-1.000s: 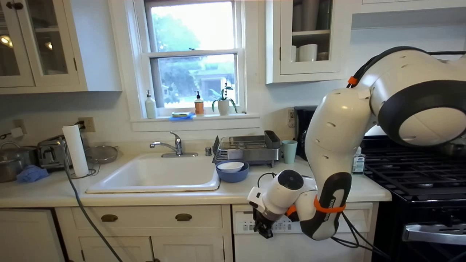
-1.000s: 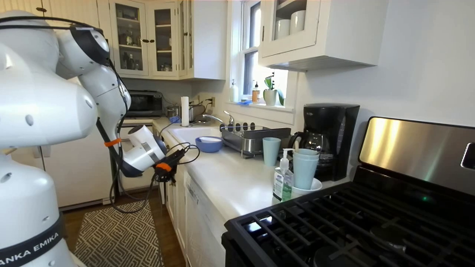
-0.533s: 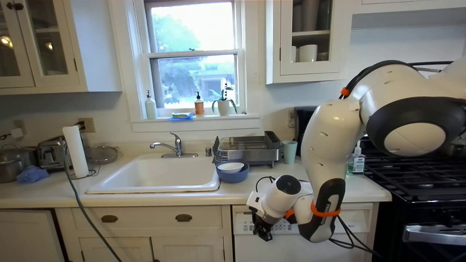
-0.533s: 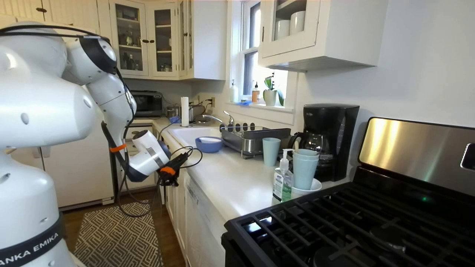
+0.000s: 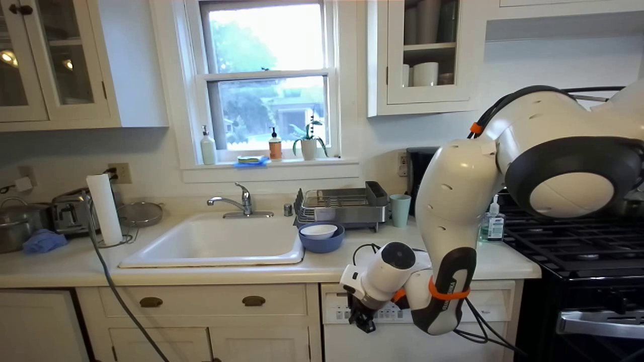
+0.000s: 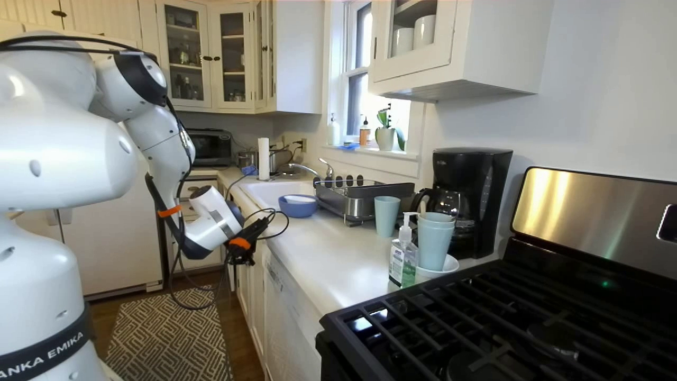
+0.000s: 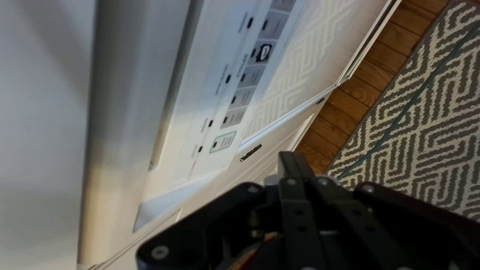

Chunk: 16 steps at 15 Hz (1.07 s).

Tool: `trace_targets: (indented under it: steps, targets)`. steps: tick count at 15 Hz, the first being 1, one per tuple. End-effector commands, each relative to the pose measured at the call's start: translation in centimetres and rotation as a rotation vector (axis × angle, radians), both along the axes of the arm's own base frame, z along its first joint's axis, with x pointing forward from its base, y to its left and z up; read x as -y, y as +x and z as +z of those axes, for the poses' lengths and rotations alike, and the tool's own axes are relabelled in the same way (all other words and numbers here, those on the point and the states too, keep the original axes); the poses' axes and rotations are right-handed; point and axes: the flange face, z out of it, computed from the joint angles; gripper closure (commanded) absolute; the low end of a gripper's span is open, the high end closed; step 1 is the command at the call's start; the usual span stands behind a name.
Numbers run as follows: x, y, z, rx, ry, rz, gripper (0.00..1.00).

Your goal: Press the third button from the left on the dishwasher

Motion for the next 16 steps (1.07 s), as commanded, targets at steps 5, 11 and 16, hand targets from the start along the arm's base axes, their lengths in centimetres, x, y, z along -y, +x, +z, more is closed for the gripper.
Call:
trace_targets:
  steps: [5, 11, 16]
  targets:
    - [1.1, 1.3, -0.7, 0.013, -0.001, 0.009, 1.00]
    - [1.4, 1.9, -2.1, 0.004, 0.009, 0.031, 1.00]
    - [1.1, 2.9, -2.6, 0.032, 0.014, 0.049, 1.00]
